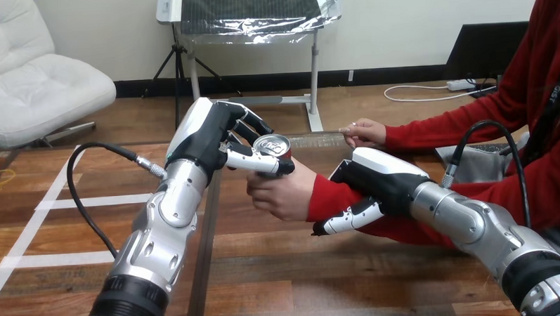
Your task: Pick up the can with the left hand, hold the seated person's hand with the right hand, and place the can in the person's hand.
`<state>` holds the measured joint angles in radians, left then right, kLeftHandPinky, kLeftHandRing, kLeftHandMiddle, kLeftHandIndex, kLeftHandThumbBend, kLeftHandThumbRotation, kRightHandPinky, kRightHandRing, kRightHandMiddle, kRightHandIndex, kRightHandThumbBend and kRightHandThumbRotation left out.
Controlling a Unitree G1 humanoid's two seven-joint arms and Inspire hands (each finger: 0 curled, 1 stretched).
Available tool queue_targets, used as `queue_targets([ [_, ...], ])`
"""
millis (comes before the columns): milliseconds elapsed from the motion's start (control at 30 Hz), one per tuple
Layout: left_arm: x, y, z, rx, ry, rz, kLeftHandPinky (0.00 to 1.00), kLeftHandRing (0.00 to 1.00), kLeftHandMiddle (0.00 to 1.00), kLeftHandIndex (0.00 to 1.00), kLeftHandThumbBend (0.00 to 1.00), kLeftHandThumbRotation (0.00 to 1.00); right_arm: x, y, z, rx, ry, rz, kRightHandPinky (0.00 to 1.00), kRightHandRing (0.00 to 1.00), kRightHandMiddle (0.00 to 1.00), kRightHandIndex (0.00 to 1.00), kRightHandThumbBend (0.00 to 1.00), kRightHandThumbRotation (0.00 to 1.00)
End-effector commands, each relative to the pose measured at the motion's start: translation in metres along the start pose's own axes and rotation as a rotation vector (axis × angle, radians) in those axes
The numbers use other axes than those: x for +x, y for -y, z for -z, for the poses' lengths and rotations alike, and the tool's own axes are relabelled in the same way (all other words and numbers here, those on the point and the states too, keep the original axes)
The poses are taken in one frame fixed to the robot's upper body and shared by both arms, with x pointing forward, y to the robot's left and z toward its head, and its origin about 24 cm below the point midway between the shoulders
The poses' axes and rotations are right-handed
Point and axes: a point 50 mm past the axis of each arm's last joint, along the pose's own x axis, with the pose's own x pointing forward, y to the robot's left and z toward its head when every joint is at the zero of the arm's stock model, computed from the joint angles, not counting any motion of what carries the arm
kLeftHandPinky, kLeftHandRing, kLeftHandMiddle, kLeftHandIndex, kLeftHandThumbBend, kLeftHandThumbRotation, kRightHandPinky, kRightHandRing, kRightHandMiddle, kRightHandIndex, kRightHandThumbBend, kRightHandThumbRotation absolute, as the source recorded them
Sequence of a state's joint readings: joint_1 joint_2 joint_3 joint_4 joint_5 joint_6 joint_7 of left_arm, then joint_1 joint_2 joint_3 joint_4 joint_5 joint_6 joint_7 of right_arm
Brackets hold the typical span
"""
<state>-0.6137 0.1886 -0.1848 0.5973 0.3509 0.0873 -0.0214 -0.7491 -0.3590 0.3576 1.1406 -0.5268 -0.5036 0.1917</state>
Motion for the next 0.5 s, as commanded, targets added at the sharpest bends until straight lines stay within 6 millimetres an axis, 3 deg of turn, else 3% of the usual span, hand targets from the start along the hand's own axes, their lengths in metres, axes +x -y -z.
queue_targets([
  [0,0.0078,0.0067,-0.0248,0.006,0.079,0.041,0.34,0.38,0.43,0.46,0.75,0.0,0.0142,0.0351,-0.0481,-0.045,0.189,0.13,0.24,0.28,0.32,0.32,0.65,0.39],
  [467,0.0062,0.0085,-0.0232,-0.001,0.082,0.047,0.34,0.38,0.42,0.46,0.74,0.0,0.0137,0.034,-0.0444,-0.038,0.173,0.121,0.26,0.29,0.33,0.33,0.66,0.4],
])
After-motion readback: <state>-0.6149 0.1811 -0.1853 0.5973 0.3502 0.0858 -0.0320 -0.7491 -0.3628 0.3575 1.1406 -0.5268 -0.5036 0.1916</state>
